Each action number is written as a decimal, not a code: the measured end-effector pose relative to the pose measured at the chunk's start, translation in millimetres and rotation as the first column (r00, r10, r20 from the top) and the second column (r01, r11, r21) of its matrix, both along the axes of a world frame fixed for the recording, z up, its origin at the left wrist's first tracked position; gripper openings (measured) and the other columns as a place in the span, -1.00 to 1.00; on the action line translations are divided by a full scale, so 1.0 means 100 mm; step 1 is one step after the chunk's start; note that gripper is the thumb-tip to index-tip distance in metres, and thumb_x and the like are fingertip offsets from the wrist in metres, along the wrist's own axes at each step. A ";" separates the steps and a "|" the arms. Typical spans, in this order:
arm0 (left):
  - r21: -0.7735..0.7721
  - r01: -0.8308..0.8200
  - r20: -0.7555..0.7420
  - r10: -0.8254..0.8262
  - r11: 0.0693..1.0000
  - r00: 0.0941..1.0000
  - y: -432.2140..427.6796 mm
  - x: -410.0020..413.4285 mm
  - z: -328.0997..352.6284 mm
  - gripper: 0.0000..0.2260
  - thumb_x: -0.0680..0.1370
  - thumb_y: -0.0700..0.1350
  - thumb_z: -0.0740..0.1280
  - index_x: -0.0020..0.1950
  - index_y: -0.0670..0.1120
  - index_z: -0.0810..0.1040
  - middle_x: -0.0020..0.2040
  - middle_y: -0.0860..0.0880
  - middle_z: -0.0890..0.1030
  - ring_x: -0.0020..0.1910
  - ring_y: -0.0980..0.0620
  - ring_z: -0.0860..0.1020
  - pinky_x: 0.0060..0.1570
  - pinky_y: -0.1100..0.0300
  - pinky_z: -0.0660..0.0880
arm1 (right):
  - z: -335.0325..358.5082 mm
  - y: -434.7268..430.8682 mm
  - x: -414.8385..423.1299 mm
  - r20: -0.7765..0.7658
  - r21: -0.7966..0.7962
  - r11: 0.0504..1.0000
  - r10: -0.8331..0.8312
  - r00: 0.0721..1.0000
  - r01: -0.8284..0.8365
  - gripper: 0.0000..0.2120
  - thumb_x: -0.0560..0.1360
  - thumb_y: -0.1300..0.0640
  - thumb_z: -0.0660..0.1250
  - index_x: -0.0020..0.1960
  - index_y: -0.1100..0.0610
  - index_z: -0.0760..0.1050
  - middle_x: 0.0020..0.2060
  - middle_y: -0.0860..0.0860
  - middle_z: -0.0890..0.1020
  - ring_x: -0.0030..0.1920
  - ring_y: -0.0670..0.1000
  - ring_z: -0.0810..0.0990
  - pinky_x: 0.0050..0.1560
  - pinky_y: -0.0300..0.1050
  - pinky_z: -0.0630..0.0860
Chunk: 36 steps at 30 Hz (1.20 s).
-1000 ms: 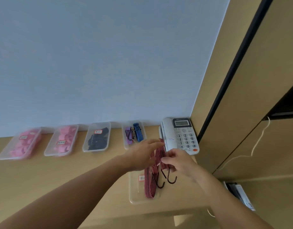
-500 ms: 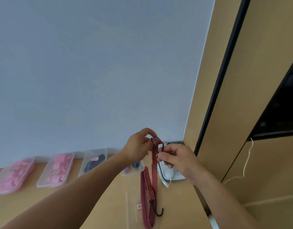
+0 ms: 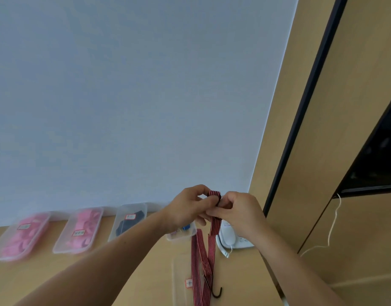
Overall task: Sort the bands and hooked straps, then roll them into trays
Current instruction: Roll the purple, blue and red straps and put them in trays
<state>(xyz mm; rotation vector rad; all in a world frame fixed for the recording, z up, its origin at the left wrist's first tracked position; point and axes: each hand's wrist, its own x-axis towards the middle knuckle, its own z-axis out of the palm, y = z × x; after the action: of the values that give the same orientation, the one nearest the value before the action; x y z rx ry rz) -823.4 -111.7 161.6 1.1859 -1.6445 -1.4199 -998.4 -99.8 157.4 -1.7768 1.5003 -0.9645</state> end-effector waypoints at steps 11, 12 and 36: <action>0.049 -0.161 -0.119 0.165 0.986 0.979 -0.04 0.02 0.22 -0.76 0.68 -0.11 0.21 0.00 -0.24 0.57 -0.15 -0.19 0.71 -0.20 -0.07 0.69 -0.22 0.12 0.61 | 0.04 0.02 0.03 0.401 0.025 1.000 -0.002 0.916 -0.008 -0.92 0.46 0.15 0.50 -0.08 0.05 0.62 -0.31 -0.04 0.70 -0.37 -0.08 0.65 -0.37 -0.30 0.51; 0.052 -0.170 -0.134 0.176 0.984 0.975 -0.04 0.01 0.23 -0.76 0.67 -0.11 0.22 0.00 -0.25 0.59 -0.13 -0.20 0.71 -0.20 -0.06 0.69 -0.22 0.11 0.62 | 0.02 0.02 0.03 0.377 0.011 1.000 -0.009 0.926 0.005 -0.92 0.45 0.15 0.51 -0.10 0.02 0.64 -0.29 -0.08 0.70 -0.34 -0.13 0.64 -0.34 -0.33 0.49; -0.041 -0.177 -0.122 0.171 0.983 0.978 0.04 -0.06 0.27 -0.82 0.62 -0.08 0.32 0.01 -0.15 0.67 -0.07 -0.04 0.74 -0.06 0.04 0.70 -0.18 0.22 0.55 | -0.12 0.14 0.15 0.549 0.055 0.998 -0.006 0.836 -0.029 -0.68 0.56 0.00 0.34 -0.17 0.26 0.53 -0.42 0.12 0.62 -0.48 0.05 0.52 -0.44 -0.12 0.46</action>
<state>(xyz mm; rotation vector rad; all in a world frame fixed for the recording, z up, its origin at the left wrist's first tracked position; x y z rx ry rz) -829.8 -107.6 188.2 1.1639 -1.4512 -1.3044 -983.3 -85.6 144.9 -1.3002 1.1282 -1.2748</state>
